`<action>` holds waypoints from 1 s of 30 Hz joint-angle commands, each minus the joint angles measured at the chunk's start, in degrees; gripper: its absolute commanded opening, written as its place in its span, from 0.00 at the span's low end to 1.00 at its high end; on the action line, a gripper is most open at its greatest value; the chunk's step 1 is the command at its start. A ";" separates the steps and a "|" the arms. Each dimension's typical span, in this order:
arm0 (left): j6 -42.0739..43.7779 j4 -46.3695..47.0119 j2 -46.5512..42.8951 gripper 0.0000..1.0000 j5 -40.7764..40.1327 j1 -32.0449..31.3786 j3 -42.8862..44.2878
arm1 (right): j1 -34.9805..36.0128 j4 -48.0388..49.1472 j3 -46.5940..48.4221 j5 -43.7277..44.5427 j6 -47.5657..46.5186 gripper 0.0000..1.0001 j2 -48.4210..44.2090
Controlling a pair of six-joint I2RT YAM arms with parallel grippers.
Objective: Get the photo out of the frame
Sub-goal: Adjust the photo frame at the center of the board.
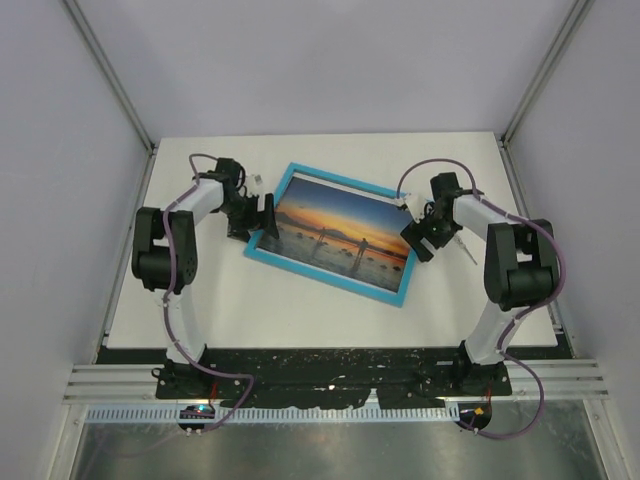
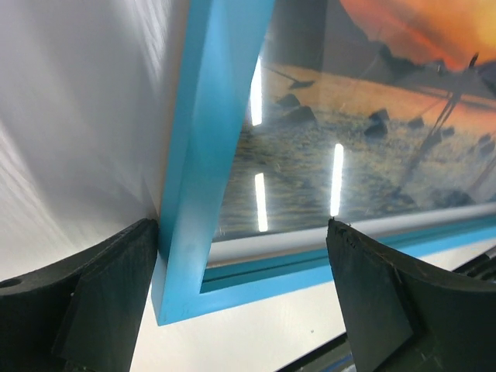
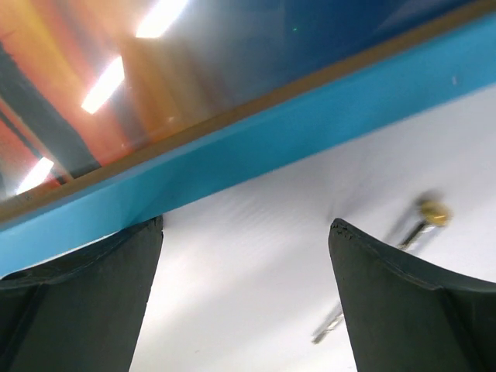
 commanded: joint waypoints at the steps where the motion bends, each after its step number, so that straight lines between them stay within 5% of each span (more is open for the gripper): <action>1: -0.95 -5.09 -0.62 0.92 9.21 -4.23 -6.17 | -1.09 7.08 6.75 -0.25 -0.80 0.92 7.04; 15: 0.02 -3.77 -5.90 0.93 10.53 -9.14 -11.63 | -2.68 4.26 18.00 0.01 -4.14 0.92 13.47; 30: 0.28 -6.40 -7.21 0.94 1.23 -4.94 0.23 | -10.24 -4.27 27.49 -11.32 1.21 0.92 10.39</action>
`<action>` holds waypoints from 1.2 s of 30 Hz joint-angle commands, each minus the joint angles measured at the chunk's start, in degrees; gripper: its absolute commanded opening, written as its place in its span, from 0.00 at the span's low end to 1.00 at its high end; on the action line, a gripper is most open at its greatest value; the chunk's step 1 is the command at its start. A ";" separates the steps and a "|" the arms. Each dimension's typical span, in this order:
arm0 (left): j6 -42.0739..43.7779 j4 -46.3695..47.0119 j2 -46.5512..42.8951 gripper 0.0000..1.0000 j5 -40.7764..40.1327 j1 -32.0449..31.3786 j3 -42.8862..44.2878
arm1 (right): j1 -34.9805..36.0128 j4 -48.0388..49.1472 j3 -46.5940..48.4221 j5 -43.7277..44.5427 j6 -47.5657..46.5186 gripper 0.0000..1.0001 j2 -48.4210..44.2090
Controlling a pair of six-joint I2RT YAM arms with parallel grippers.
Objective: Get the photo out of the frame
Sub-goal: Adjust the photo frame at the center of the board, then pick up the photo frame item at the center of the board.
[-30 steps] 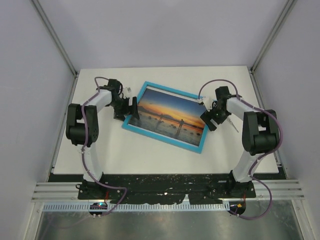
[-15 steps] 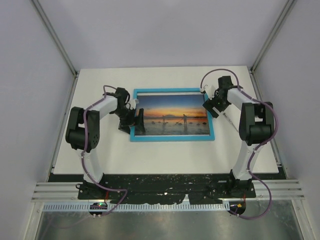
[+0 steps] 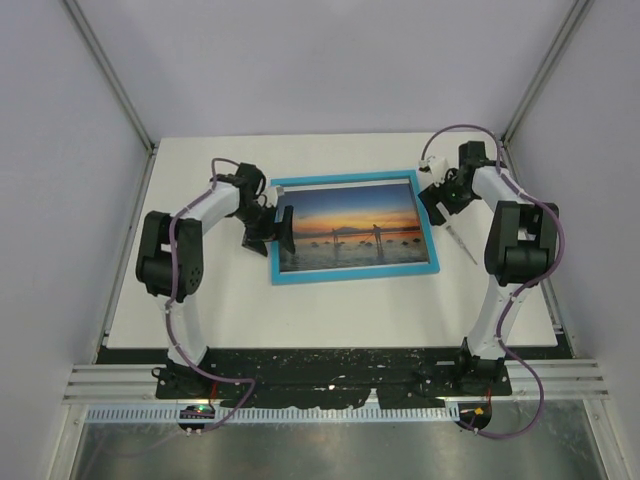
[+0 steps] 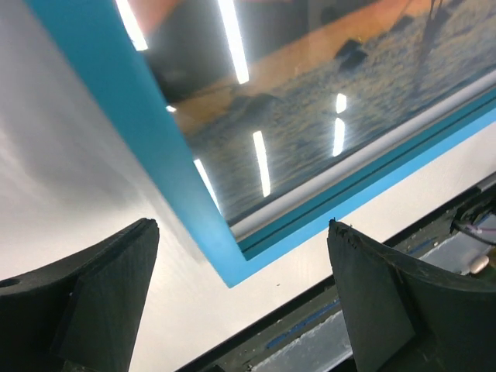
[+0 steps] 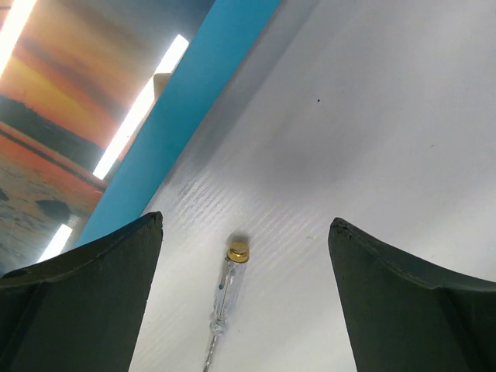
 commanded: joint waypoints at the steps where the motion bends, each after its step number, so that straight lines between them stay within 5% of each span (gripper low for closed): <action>1: -0.38 0.68 -3.00 0.94 -3.22 3.20 4.52 | -0.88 -2.39 4.97 -7.48 4.61 0.92 -3.29; 16: -1.60 -4.07 6.57 0.93 -15.70 2.50 20.17 | -0.80 4.20 11.13 -10.91 22.98 0.85 2.07; 36: -1.78 -5.12 11.15 0.86 -17.72 -0.67 21.49 | 6.23 7.10 4.97 -4.68 22.98 0.71 6.82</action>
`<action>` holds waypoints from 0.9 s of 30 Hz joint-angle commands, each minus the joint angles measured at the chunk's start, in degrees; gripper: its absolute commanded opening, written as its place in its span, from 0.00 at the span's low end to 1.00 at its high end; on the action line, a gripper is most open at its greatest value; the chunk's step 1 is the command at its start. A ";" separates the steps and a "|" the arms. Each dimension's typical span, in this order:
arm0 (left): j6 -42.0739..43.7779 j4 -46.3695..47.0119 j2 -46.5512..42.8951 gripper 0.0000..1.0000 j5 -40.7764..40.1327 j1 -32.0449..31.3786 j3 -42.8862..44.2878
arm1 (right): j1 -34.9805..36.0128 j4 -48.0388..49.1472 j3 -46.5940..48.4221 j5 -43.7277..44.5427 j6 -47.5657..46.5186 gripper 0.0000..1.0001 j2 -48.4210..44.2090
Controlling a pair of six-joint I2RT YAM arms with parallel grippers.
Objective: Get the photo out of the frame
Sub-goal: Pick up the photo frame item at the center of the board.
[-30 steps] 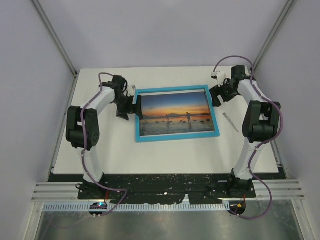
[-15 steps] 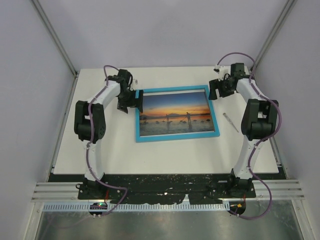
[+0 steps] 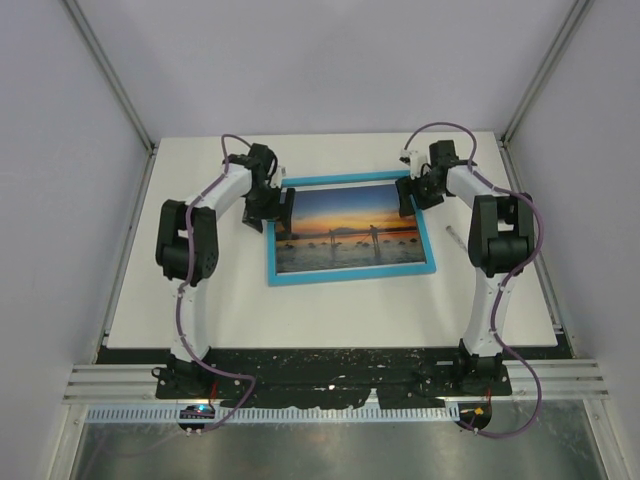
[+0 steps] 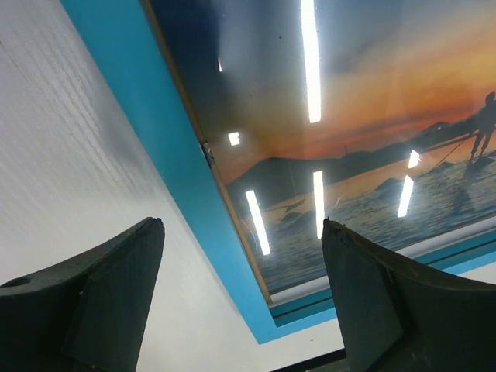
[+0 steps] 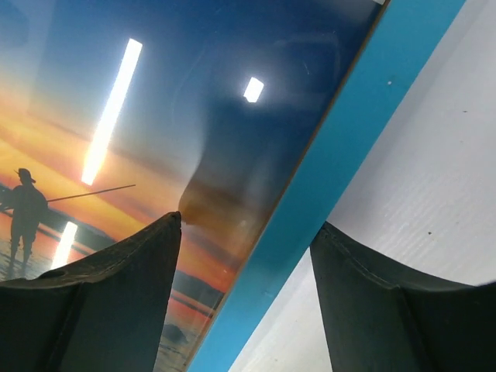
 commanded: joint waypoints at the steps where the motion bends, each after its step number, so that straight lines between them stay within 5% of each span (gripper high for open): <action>1: -0.43 -0.43 0.57 0.85 -1.77 0.05 2.17 | 0.64 1.53 0.18 1.40 0.19 0.70 0.48; 7: -0.43 -1.04 1.36 0.75 -2.48 0.06 2.43 | 0.64 0.74 -0.08 2.46 -0.25 0.57 0.48; 15: -0.60 -0.78 2.42 0.47 -0.02 -0.29 1.99 | 0.03 -0.32 -1.66 5.97 -2.62 0.40 -0.05; 22: -1.04 -0.95 3.47 0.32 1.39 -2.49 3.40 | -1.65 -0.58 -3.24 6.94 -3.68 0.34 -0.31; 27: -1.39 -1.22 4.61 0.30 2.36 -4.25 5.41 | -5.42 -0.58 -4.30 7.20 -4.56 0.33 -1.02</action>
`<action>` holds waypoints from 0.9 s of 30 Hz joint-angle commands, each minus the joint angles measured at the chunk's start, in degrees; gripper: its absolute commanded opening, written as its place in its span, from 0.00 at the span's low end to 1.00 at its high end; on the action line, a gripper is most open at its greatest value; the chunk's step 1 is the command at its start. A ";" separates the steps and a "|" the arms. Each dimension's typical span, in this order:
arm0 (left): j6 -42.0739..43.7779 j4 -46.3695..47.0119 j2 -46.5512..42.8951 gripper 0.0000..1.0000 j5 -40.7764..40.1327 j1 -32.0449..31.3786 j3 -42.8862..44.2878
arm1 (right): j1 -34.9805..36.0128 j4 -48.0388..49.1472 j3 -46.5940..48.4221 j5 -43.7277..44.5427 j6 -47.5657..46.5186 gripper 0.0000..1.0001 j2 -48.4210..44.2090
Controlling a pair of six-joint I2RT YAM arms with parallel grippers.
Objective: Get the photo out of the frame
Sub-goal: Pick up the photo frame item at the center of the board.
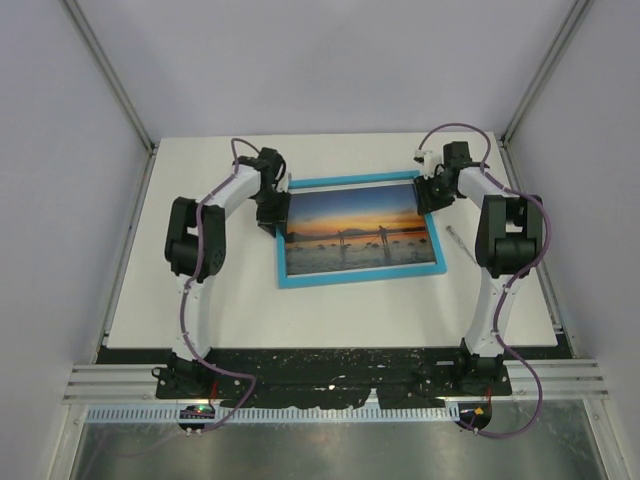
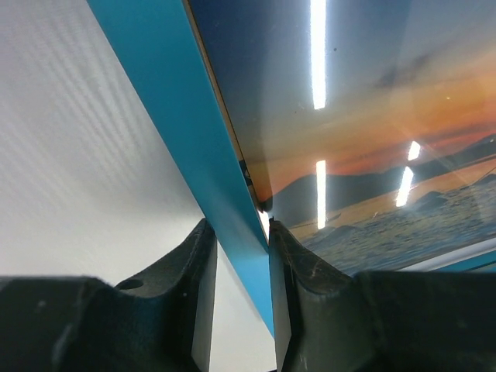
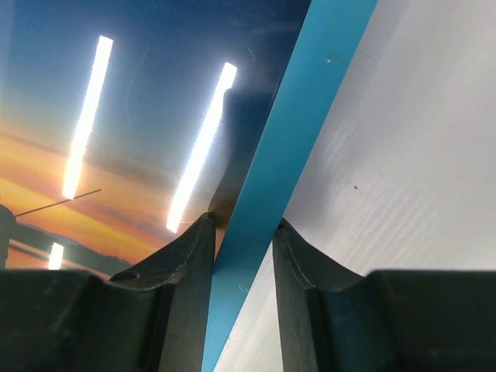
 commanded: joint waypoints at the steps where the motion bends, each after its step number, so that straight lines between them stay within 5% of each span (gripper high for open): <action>1: -0.06 0.25 1.38 0.29 3.71 -2.63 4.26 | -2.65 -2.20 -2.59 3.62 -3.71 0.32 -0.75; 17: -1.47 -0.54 6.48 0.14 9.78 -5.09 12.53 | -6.60 -2.11 -3.21 5.03 -4.41 0.24 -0.23; 27: -1.47 -0.72 2.18 0.08 9.25 -5.10 14.72 | -6.69 -5.09 -0.23 2.04 -2.56 0.20 -2.68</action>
